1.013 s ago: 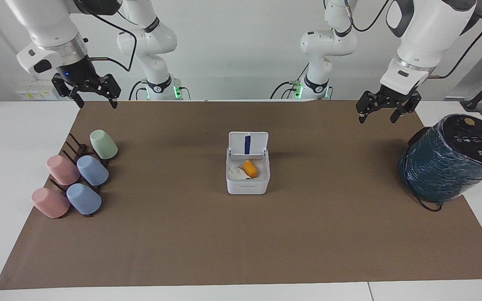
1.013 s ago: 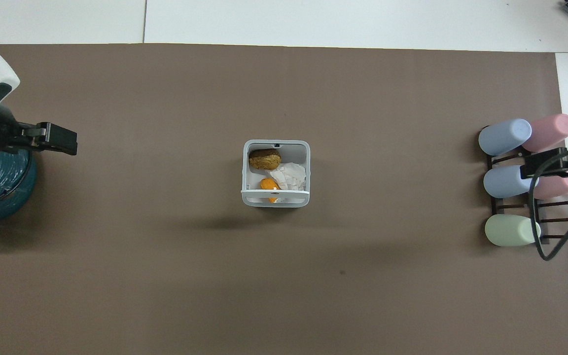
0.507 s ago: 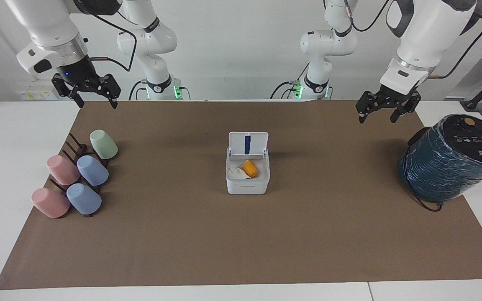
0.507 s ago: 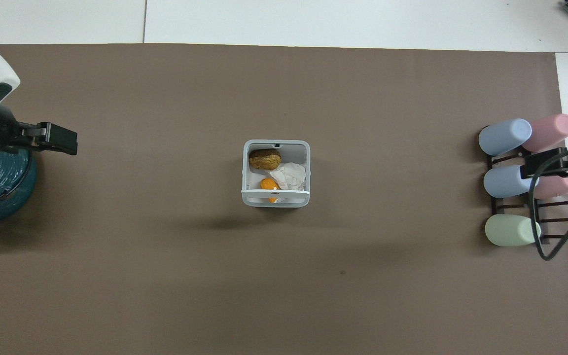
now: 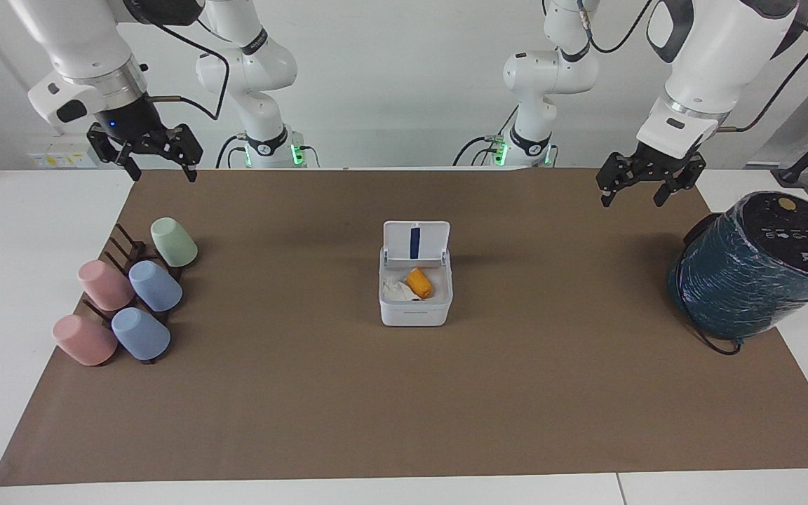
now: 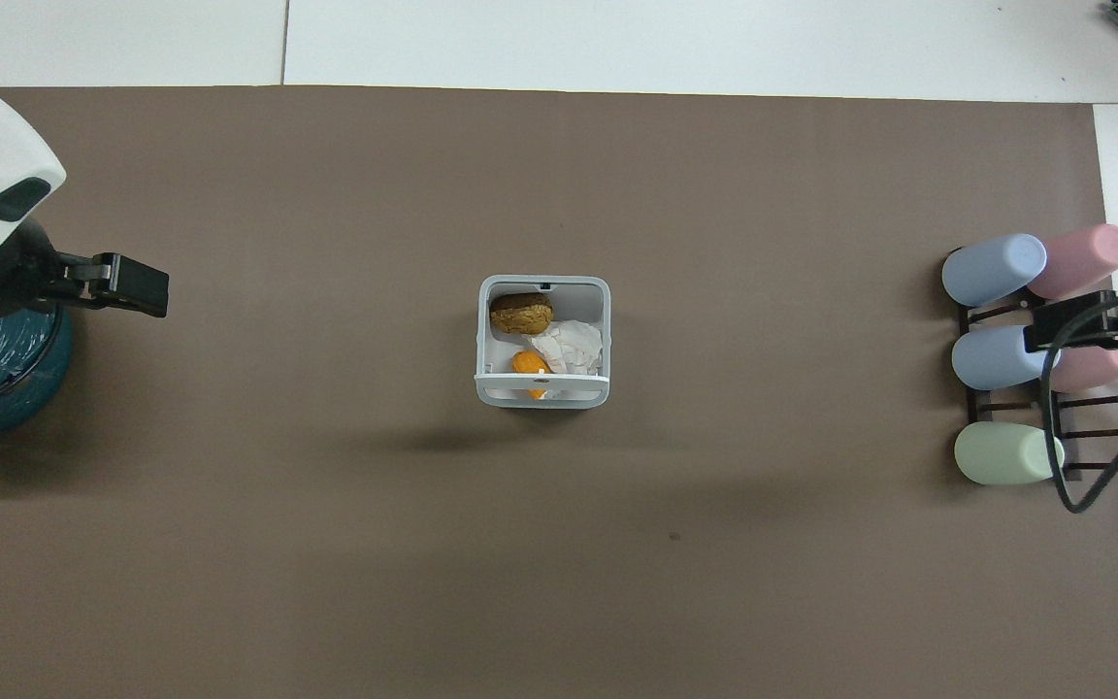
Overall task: Close trash can lid
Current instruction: 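Move the left gripper toward the white trash bin's raised lid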
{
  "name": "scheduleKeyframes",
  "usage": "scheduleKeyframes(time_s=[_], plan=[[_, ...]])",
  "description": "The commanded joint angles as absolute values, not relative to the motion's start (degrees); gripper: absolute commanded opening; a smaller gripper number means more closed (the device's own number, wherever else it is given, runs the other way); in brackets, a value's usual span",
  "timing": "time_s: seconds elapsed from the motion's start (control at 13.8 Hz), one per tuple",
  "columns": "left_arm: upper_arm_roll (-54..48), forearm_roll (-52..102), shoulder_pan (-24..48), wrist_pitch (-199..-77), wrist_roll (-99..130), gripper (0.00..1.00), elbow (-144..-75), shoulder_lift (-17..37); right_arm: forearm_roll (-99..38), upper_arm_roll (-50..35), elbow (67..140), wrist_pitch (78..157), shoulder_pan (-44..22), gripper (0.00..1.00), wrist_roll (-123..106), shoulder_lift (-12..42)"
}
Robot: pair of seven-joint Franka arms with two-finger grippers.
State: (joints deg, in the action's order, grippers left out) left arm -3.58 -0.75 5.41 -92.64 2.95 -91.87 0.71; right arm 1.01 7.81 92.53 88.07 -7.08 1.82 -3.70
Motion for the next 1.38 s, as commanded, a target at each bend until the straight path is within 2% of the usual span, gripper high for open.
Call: scheduleKeyframes(time_s=[0.0,0.14,0.22,0.43,0.51,0.58,0.65,0.72,1.3], plan=[[-3.4,-1.1,8.7,-96.1,7.4,1.00,-97.2,-2.8,0.1,7.3,94.0,87.9,-6.5,1.00,2.2,-5.1],[-3.4,-1.1,13.3,-99.5,17.4,1.00,-99.8,-3.9,0.1,7.3,94.0,87.9,-6.5,1.00,2.2,-5.1],[-3.4,-1.1,15.7,-101.5,24.1,0.90,-101.7,-4.4,0.1,7.3,93.9,87.9,-6.5,1.00,2.2,-5.1],[-3.4,0.4,20.2,-106.2,38.0,0.28,-105.1,-5.3,0.1,7.3,94.0,87.9,-6.5,1.00,2.2,-5.1],[-3.4,0.5,21.8,-107.9,42.1,0.13,-106.0,-5.3,0.1,7.3,94.0,87.9,-6.5,1.00,2.2,-5.1],[-3.4,0.5,23.4,-109.4,46.2,0.05,-106.9,-5.2,0.1,7.3,94.0,87.9,-6.5,1.00,2.2,-5.1],[-3.4,0.5,24.6,-110.9,50.0,0.01,-107.8,-5.3,0.1,7.3,94.0,87.9,-6.5,1.00,2.2,-5.1],[-3.4,0.5,26.1,-112.2,53.1,0.00,-108.6,-5.3,0.1,7.3,94.0,87.9,-6.5,1.00,2.2,-5.1],[-3.4,1.5,34.2,-120.0,68.0,0.00,-114.1,-5.0,0.1,7.3,94.0,87.9,-6.5,1.00,2.2,-5.1]])
